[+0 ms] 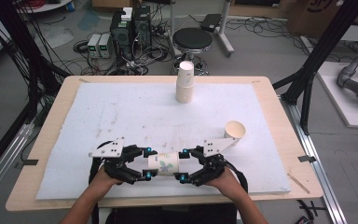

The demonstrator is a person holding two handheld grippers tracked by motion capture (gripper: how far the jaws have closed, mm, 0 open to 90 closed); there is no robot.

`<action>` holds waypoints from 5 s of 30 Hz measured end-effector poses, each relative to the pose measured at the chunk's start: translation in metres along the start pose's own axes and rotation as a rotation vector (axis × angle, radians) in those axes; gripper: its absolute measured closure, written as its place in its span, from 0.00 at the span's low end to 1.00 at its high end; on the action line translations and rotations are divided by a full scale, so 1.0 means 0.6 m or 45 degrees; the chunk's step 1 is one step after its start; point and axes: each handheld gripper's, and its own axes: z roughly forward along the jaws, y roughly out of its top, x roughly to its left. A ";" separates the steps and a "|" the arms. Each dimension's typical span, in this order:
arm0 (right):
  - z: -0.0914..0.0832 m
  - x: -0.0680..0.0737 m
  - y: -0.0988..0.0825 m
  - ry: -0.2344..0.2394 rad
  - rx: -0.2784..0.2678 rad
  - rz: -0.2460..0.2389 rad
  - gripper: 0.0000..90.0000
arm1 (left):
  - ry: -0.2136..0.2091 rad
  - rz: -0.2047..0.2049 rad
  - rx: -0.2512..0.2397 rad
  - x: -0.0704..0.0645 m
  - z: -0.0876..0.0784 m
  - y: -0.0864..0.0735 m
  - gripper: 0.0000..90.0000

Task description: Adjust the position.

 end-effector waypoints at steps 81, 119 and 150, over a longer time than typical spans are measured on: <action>0.066 0.012 0.162 -0.202 0.836 -0.447 0.39 | 0.215 0.037 0.528 0.017 0.032 0.024 0.18; 0.047 0.004 0.161 -0.162 0.646 -0.300 0.24 | 0.187 -0.031 0.456 0.025 0.024 0.010 0.35; -0.142 -0.006 0.004 -0.724 0.089 -0.001 0.24 | 0.607 -0.023 0.180 0.043 -0.062 -0.013 0.33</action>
